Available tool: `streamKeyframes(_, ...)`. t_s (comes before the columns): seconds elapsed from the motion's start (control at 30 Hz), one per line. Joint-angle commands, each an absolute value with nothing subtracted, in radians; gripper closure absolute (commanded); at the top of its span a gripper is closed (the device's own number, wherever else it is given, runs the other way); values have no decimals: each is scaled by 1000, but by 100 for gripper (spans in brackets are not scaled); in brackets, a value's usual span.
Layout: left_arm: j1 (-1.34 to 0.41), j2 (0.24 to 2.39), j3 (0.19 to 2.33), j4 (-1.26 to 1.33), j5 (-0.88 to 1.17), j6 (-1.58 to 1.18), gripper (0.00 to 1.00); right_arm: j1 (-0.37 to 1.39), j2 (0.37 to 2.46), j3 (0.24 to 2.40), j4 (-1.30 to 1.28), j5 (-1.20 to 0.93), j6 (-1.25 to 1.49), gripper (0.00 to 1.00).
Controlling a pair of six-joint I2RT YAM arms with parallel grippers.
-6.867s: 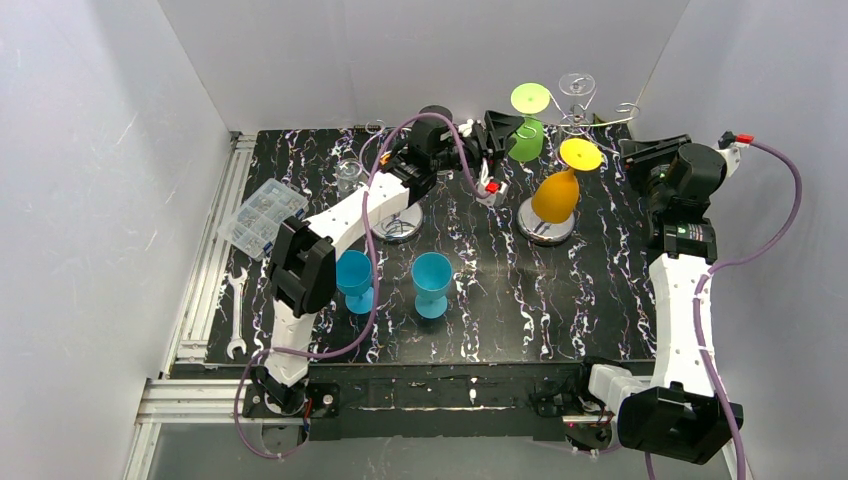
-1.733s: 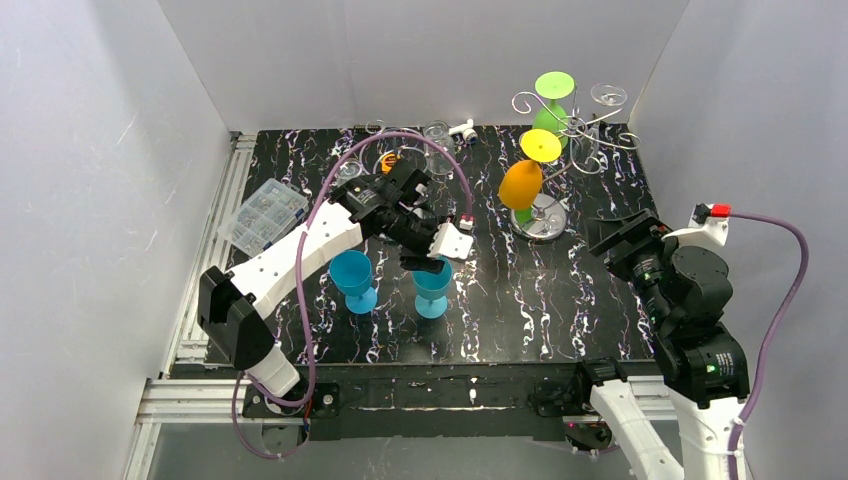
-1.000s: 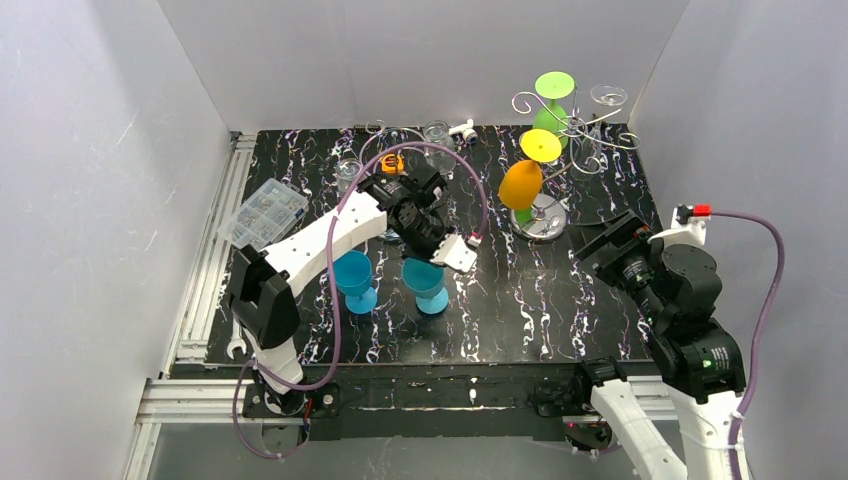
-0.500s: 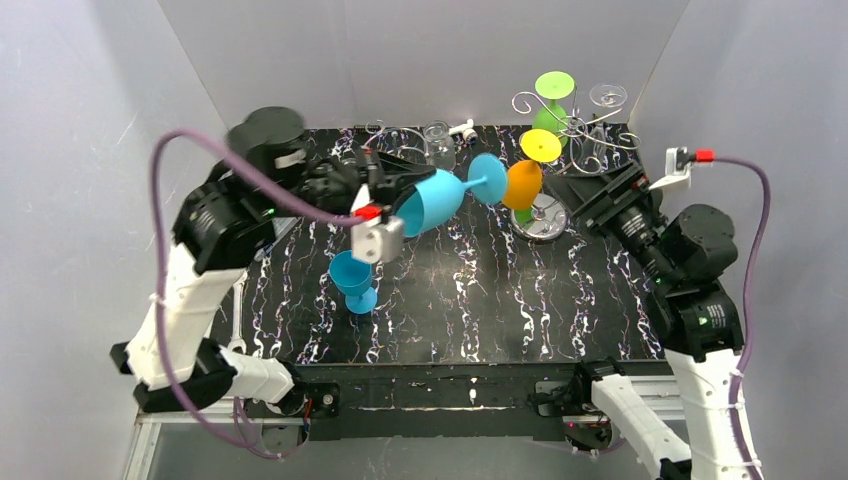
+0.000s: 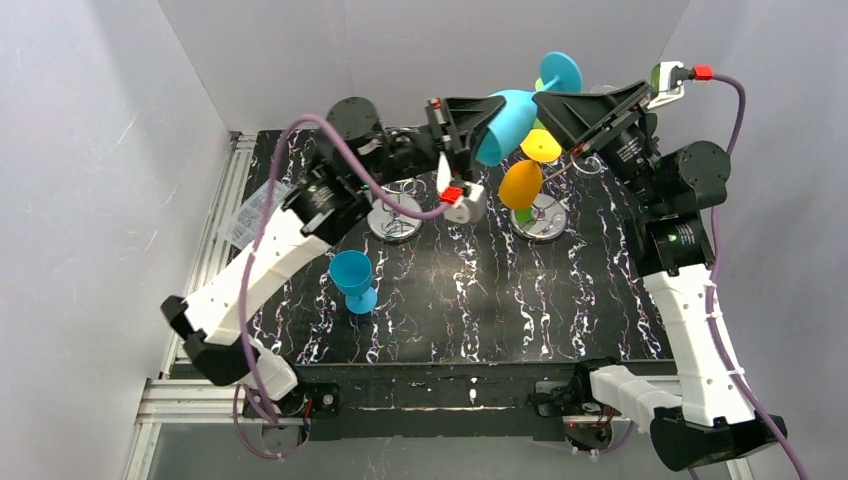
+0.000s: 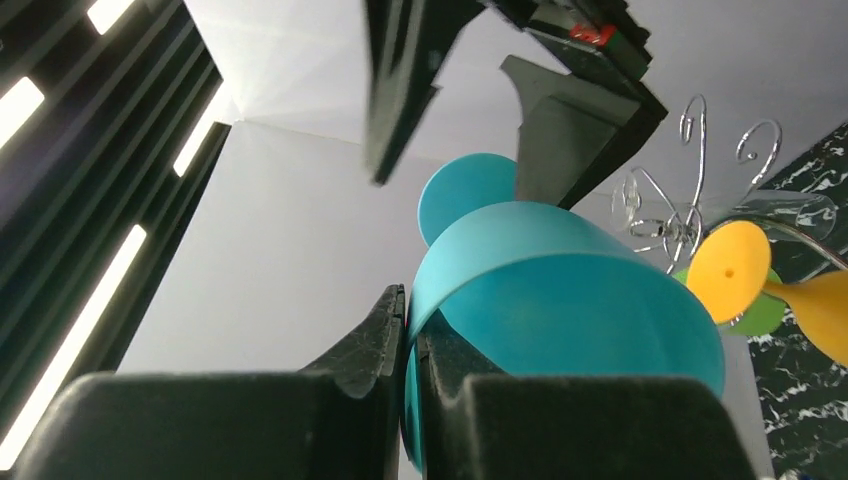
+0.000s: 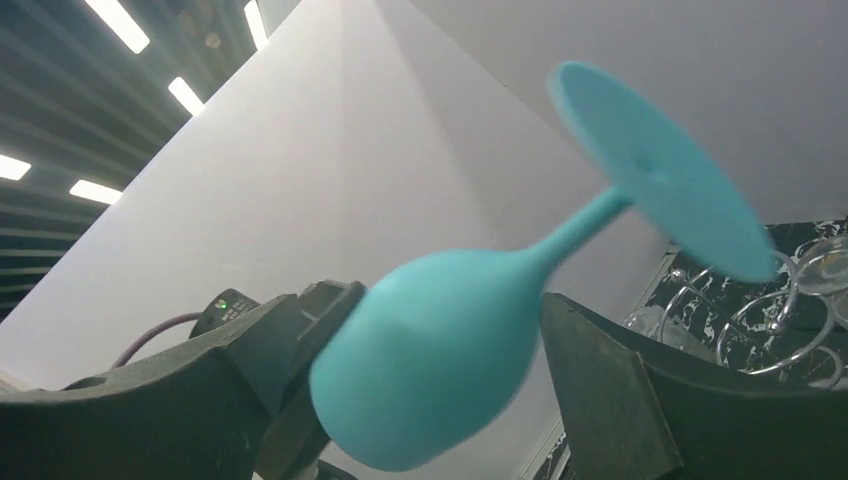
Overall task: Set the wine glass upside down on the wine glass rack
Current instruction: Turn the wine glass upside down at the wine rack.
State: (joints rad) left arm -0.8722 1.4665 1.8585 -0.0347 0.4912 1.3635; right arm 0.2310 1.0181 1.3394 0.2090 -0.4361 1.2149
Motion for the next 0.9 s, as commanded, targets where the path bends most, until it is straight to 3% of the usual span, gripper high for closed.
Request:
streamKeyframes(0.0, -916, 1498, 1891, 226, 472, 1457, 100, 236, 1019, 1398, 373, -470, 1244, 2)
streamKeyframes(0.17, -934, 1536, 1878, 298, 452, 1518, 100, 236, 1044, 1339, 520, -479, 1346, 2)
streamKeyframes(0.87, -977, 1593, 1738, 523, 378, 1624, 100, 250, 1090, 1336, 529, -466, 1376, 4)
